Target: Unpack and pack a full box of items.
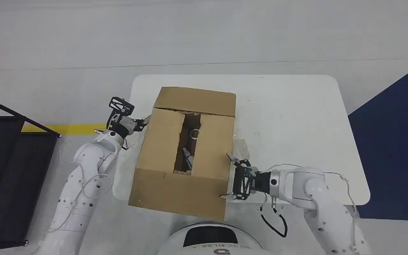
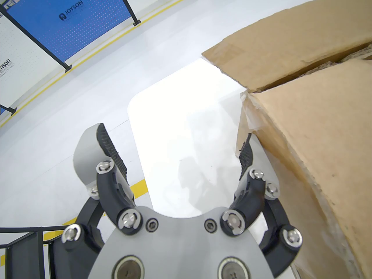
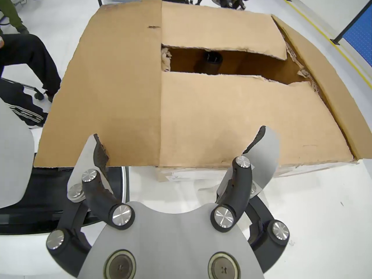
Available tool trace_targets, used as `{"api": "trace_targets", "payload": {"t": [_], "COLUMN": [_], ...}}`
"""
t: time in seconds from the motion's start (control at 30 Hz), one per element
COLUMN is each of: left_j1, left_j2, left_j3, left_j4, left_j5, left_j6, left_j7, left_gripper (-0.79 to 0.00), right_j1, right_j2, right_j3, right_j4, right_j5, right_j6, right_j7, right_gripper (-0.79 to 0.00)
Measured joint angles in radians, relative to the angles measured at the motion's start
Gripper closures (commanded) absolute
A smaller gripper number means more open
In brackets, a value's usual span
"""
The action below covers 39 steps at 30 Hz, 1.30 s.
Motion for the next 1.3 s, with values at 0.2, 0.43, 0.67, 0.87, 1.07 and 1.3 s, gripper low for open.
{"api": "trace_targets", "payload": {"t": [0.2, 0.43, 0.67, 0.87, 1.07, 1.3], "left_j1": [0.000, 0.000, 0.051, 0.165, 0.131, 0.086], "left_j2": [0.000, 0.000, 0.007, 0.025, 0.025, 0.021], "left_j3": [0.000, 0.000, -0.028, -0.044, 0.097, 0.207], "left_j4": [0.000, 0.000, -0.139, -0.455, -0.491, -0.432], "left_j5": [0.000, 0.000, 0.039, 0.062, 0.226, 0.348], "left_j6": [0.000, 0.000, -0.002, -0.204, -0.306, -0.326], "left_j7": [0.000, 0.000, 0.044, -0.054, -0.211, -0.211], "left_gripper": [-0.785, -0.785, -0.785, -0.785, -0.785, -0.785], "right_j1": [-0.008, -0.102, -0.182, -0.096, -0.022, 0.057], "right_j2": [0.005, 0.014, 0.015, 0.011, 0.006, 0.002], "right_j3": [-0.009, 0.116, 0.212, 0.182, 0.152, 0.147], "right_j4": [-0.017, -0.058, 0.005, 0.109, 0.201, 0.313], "right_j5": [-0.086, -0.053, -0.065, 0.018, 0.064, 0.160], "right_j6": [0.049, 0.160, 0.328, 0.319, 0.324, 0.340], "right_j7": [-0.048, -0.286, -0.462, -0.437, -0.409, -0.368], "right_gripper": [-0.785, -0.785, -0.785, -0.785, -0.785, -0.785]}}
